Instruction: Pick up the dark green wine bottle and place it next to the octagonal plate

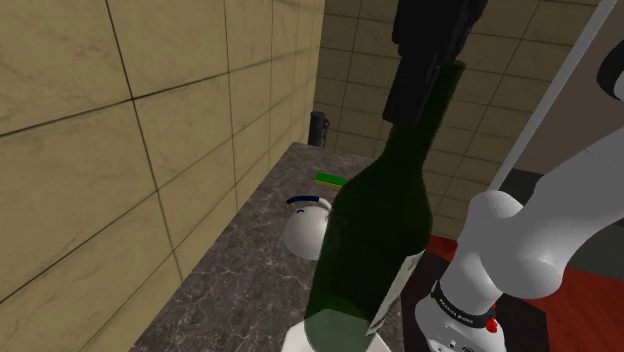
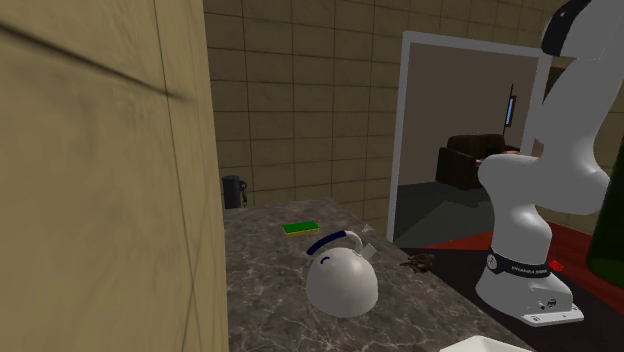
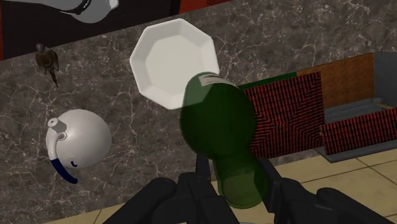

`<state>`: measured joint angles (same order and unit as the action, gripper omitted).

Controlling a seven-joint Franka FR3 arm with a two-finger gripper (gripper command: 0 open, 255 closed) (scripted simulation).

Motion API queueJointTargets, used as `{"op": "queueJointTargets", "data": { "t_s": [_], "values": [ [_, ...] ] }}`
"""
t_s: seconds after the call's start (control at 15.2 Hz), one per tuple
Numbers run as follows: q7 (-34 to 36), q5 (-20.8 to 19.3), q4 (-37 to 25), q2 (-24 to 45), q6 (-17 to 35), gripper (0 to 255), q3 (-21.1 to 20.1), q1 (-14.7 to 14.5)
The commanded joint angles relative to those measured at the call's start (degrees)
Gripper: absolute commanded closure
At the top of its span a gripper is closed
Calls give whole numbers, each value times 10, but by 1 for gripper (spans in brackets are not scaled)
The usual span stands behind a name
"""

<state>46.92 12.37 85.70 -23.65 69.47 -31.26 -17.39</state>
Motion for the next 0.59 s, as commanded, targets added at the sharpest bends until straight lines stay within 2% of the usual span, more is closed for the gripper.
{"op": "queueJointTargets", "data": {
  "t_s": [0.0,0.33,0.53],
  "values": [
    [33,3,-37,11,-23,255,-23,-3],
    [134,-9,-149,66,-72,255,-111,-4],
    [219,-49,-239,132,-106,255,-207,-3]
  ]
}}
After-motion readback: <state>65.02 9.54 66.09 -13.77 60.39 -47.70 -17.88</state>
